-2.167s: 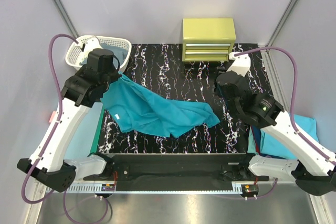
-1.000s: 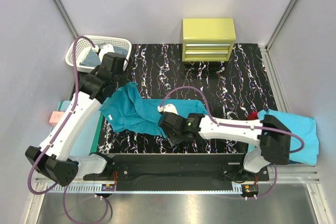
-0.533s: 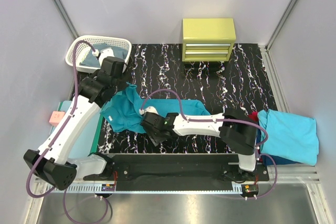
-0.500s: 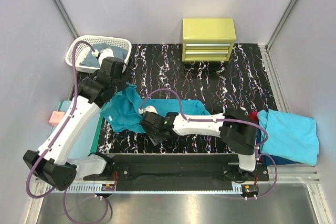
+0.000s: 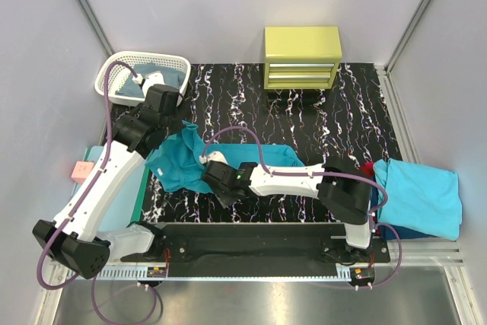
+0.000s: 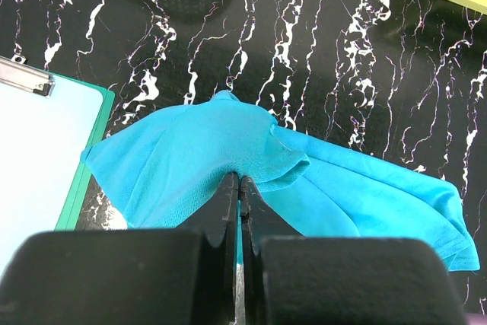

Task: Fold and stack the t-shirts
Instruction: Flatten the tshirt out

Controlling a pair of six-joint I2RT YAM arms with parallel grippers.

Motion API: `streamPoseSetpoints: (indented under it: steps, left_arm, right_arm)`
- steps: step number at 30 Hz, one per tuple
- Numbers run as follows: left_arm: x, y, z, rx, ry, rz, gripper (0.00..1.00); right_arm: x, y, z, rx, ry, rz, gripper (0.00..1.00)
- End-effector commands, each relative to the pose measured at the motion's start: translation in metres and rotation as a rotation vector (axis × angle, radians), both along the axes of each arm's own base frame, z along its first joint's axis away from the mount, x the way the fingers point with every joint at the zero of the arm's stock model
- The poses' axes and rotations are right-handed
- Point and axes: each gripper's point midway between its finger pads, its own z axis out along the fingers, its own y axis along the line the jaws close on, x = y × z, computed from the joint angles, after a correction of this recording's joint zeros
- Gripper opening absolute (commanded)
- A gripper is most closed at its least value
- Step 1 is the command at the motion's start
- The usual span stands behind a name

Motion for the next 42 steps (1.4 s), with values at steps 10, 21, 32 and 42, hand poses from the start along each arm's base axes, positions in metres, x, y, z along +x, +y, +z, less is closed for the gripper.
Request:
streamPoseSetpoints:
  steps: [10,21,32,42]
  left_arm:
    - [-0.001,-0.003,0.012,-0.03,-0.043,-0.029,0.0]
    - [-0.003,-0.003,0.014,-0.032,-0.05,-0.035,0.0]
    - [-0.004,-0.002,0.013,-0.032,-0.047,-0.033,0.0]
    - [-0.001,0.001,0.025,-0.008,-0.076,-0.032,0.0]
  right_arm:
    - [0.009,-0.015,-0.008,-0.054,-0.063,-0.079,0.3]
    - [0.012,-0.027,-0.004,-0.059,-0.088,-0.13,0.0]
    - [0.026,-0.034,0.068,0.05,-0.203,-0.186,0.0]
    - [0.065,-0.086,0.228,0.168,-0.506,-0.352,0.0]
